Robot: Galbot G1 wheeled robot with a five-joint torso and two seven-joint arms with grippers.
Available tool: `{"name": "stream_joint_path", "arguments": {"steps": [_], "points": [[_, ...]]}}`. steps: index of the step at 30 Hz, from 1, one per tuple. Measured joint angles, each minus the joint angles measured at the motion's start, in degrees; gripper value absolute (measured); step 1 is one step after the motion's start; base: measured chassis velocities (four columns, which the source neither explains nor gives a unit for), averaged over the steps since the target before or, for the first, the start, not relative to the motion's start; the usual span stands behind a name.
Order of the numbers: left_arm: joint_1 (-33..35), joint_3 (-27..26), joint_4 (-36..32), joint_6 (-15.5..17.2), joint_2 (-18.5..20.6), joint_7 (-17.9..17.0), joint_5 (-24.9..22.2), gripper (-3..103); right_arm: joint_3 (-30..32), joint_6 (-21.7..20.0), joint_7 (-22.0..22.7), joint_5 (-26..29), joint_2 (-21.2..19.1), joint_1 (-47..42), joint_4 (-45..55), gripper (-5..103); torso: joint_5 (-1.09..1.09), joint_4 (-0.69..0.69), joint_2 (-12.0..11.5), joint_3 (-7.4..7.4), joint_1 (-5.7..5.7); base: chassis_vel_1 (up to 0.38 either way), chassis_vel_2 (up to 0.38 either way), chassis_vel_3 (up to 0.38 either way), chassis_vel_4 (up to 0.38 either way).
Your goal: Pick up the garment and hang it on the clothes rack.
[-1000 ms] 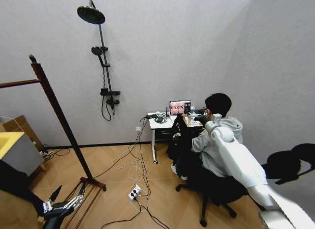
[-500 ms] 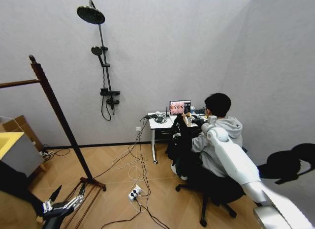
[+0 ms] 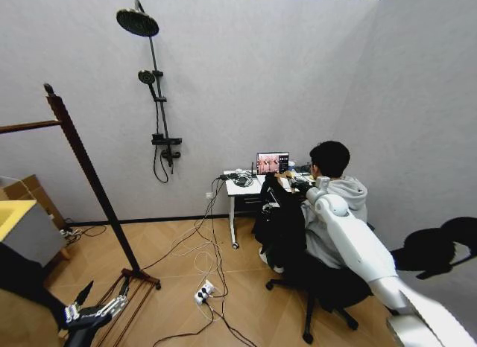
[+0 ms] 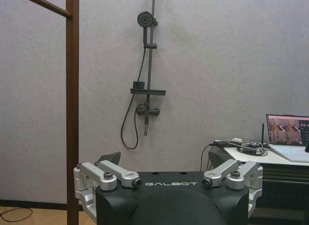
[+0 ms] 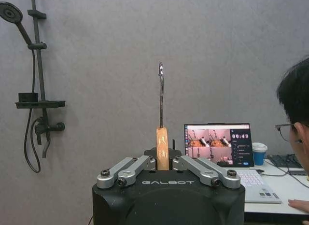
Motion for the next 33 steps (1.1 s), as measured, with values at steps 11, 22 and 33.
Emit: {"name": "stream_joint_path", "arguments": {"steps": [11, 22, 33], "points": [[0.0, 0.0, 0.0, 0.0, 0.0, 0.0, 0.0, 100, 2.13, -2.07, -0.14, 6.42, -2.75, -6.68, 16.36, 10, -0.01, 0.01, 0.01, -0.01, -0.01, 0.018, 0.022, 0.015, 0.014], [0.0, 0.0, 0.0, 0.0, 0.0, 0.0, 0.0, 100, 1.57, -3.44, -1.95, 8.68, -2.57, -8.53, 28.38, 10, -0.01, 0.01, 0.0, -0.01, -0.01, 0.072, 0.077, 0.083, 0.08], [0.0, 0.0, 0.0, 0.0, 0.0, 0.0, 0.0, 100, 1.29, -3.7, 0.55, 8.38, -1.89, -7.88, 29.19, 10, 0.0, 0.02, 0.01, 0.0, -0.01, 0.125, 0.125, 0.125, 0.123]]}}
